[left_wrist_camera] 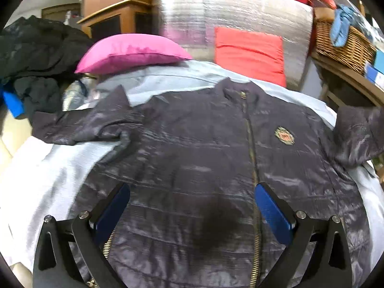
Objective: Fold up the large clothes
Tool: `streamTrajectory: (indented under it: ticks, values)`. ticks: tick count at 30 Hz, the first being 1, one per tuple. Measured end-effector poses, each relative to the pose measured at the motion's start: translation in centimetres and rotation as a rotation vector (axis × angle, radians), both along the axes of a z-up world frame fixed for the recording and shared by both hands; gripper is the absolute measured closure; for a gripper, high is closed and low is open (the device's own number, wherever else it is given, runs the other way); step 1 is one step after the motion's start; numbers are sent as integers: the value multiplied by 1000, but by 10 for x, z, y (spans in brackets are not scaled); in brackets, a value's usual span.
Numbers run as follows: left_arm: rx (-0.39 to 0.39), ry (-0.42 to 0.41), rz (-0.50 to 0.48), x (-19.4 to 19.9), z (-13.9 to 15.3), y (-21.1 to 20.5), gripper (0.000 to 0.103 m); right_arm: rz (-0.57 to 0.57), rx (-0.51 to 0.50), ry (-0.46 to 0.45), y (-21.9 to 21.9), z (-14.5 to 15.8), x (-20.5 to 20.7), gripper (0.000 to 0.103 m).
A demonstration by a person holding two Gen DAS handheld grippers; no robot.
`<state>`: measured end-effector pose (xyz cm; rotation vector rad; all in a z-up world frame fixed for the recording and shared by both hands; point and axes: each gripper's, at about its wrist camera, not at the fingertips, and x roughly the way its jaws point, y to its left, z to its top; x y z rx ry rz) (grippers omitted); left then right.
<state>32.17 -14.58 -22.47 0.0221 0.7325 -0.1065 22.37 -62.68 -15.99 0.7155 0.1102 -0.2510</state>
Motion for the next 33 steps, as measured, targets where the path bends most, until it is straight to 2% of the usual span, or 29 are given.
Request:
streamTrajectory:
  ticks: [4,6,9,11,12,13,14,15,16,19,21,23,25,28,29,31,33]
  values:
    - [5,-19,53,-2,7,14,0,202,-49,24,77,18,45,82]
    - [26,-47,90,-4,11,25,0,295,-62,82,112,15,73,82]
    - [38,-74,137,-7,16,44,0,437,-11,202,166,-9,116,81]
    - [32,-74,167,-7,18,58,0,536,63,296,200,-40,143,80]
    - [30,-73,177,-7,18,63,0,568,91,330,212,-52,149,73]
    - [26,-67,192,-6,17,70,0,603,123,368,222,-66,159,61]
    - [19,-55,205,-5,15,78,0,654,166,413,238,-85,166,45]
    - [15,-47,211,-5,14,81,0,681,193,436,248,-96,166,11]
    - [5,-31,219,-3,12,86,0,714,244,462,259,-112,167,3]
    - [-17,-6,225,-1,6,91,0,799,354,529,276,-141,154,3]
    - [-23,-7,216,-1,4,90,0,853,388,540,276,-141,142,3]
    - [-35,-10,183,-1,2,83,0,913,380,511,267,-128,123,3]
    - [-52,-2,129,-2,2,73,0,902,343,453,240,-110,101,3]
    - [-112,36,36,1,1,46,0,656,241,399,178,-90,74,3]
    - [-127,46,10,2,2,37,0,525,224,394,151,-91,68,3]
    - [-135,59,-53,3,3,13,0,402,255,388,120,-100,66,4]
    - [-95,61,-111,9,3,-20,0,323,290,416,93,-117,69,4]
